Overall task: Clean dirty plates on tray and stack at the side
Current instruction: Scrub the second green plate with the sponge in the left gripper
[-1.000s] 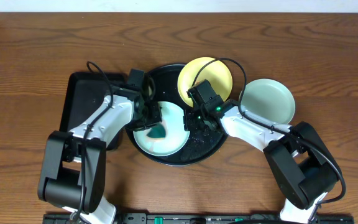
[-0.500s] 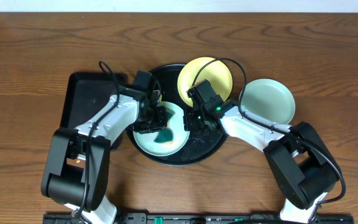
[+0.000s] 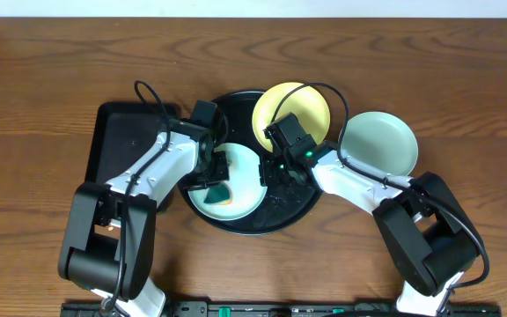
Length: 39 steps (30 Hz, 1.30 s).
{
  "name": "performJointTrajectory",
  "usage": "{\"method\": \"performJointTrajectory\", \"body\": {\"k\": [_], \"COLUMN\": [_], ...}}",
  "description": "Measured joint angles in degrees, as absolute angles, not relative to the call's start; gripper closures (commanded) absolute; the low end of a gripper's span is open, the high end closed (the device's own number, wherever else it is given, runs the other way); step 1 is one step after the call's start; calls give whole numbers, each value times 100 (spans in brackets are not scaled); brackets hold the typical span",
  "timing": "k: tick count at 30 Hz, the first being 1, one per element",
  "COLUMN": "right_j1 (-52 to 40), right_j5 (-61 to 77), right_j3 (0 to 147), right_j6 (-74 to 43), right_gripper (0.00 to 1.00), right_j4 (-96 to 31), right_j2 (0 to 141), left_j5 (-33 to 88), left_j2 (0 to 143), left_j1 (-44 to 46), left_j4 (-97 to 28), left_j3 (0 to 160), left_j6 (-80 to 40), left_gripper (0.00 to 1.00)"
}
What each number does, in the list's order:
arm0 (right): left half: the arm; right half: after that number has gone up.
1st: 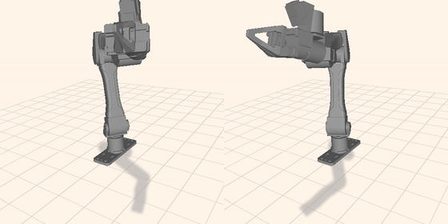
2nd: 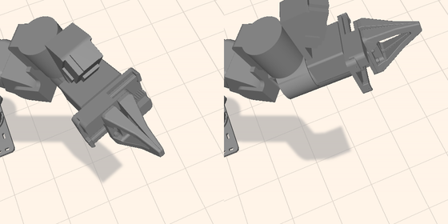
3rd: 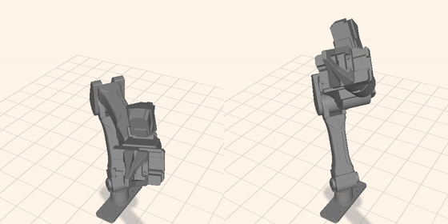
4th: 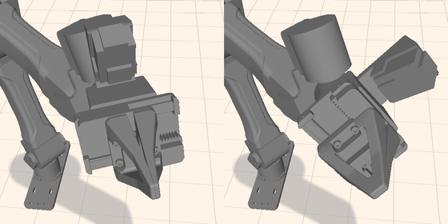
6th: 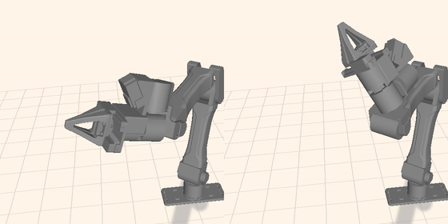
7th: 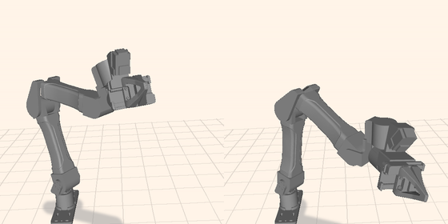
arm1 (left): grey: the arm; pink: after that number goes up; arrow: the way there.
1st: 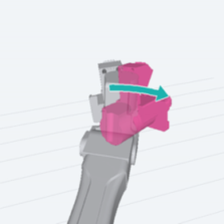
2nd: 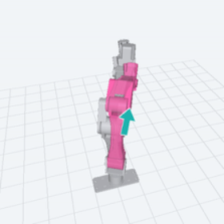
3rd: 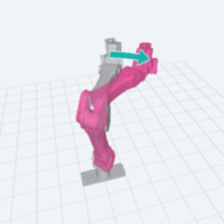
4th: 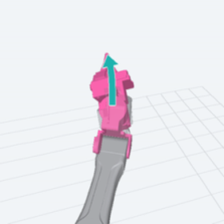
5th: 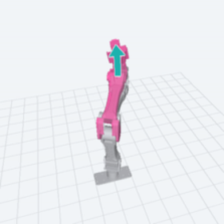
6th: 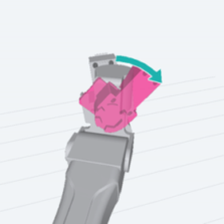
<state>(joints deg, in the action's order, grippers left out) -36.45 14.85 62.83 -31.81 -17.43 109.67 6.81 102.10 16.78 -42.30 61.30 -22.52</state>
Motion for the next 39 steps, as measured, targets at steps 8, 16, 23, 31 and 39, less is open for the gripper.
{"method": "performJointTrajectory", "body": {"k": [8, 16, 23, 31, 39], "right_j1": [-3645, -3645, -3638, -3638, -3645], "right_j5": [1581, 1590, 1494, 1481, 1503], "right_j3": [6283, 6283, 6283, 6283, 6283], "right_j6": [-3183, -3186, -3181, -3181, -3181], "right_gripper": [99, 99, 99, 99, 99], "right_j4": [-1723, -1717, -1719, -1723, -1712], "right_j2": [10969, 10969, 10969, 10969, 10971], "left_j5": [-132, 397, 2180, 1824, 377], "left_j2": [10210, 10210, 10230, 10245, 10243], "left_j1": [1695, 1603, 1559, 1619, 1706], "left_j4": [-4108, -4021, -3920, -3566, -3802], "left_j3": [6169, 6176, 6176, 6176, 6193], "left_j6": [-2252, -1743, -729, -1039, -2335], "left_gripper": [93, 93, 92, 93, 93]}}
